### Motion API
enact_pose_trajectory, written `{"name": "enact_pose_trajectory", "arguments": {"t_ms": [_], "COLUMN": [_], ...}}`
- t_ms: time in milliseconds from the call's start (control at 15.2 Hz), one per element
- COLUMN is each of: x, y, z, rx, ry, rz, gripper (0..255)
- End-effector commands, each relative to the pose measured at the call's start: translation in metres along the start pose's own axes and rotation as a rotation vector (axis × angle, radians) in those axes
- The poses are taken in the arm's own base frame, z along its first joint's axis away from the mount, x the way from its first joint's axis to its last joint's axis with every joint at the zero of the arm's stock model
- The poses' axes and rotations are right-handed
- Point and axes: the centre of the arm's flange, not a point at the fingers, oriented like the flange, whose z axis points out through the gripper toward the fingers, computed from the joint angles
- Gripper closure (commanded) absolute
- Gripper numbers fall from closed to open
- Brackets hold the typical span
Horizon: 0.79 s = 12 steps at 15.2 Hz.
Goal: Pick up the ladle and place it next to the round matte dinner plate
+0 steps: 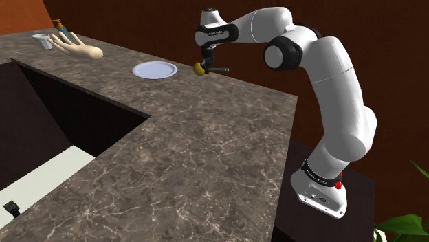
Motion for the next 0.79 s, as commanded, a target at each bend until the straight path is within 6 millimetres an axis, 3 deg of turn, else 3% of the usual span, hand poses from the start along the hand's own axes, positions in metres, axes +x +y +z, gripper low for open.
{"name": "enact_pose_trajectory", "arguments": {"t_ms": [0,330,726], "x": [-0.001,-0.003,-0.003], "y": [-0.002,-0.006,-0.006], "z": [0.011,0.035,0.035], "rx": [0.0,0.0,0.0], "ry": [0.0,0.0,0.0], "rz": [0.0,0.0,0.0], "gripper": [255,255,255]}}
